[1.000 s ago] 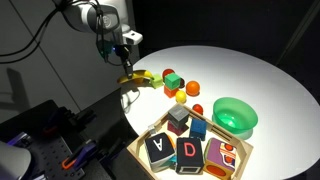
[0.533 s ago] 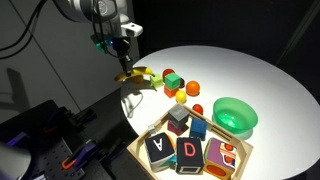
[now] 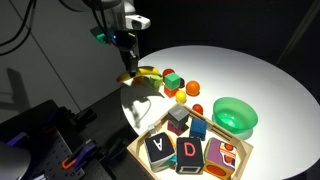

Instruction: Put the banana in the box

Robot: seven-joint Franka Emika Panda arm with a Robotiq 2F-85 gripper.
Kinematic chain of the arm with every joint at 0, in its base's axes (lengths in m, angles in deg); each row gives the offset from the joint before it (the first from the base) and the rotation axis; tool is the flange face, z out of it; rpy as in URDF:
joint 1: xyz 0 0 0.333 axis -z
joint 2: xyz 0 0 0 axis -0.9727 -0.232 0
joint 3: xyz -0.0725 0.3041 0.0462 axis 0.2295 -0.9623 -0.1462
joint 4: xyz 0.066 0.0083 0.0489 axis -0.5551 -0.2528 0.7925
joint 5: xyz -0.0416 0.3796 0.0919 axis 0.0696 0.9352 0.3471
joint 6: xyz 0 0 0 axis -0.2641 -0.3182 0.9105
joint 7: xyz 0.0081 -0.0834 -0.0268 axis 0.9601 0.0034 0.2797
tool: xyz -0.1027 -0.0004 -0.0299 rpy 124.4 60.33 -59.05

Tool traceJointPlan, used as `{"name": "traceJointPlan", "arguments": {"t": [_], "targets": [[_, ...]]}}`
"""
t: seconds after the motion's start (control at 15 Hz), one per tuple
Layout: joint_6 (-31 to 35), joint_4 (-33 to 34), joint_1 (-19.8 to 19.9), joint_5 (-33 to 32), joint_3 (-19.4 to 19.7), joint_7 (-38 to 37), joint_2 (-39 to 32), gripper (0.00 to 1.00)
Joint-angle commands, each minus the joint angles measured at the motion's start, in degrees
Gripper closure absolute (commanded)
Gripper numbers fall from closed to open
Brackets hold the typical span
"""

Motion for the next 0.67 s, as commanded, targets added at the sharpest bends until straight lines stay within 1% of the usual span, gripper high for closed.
{"name": "traceJointPlan", "arguments": {"t": [0.0, 0.6], "targets": [[-1.6, -2.1, 3.4, -1.5, 0.1, 1.9, 3.9, 0.86], [0.3, -5.0, 10.1, -0.4, 2.4, 4.9, 7.6, 0.86]]}}
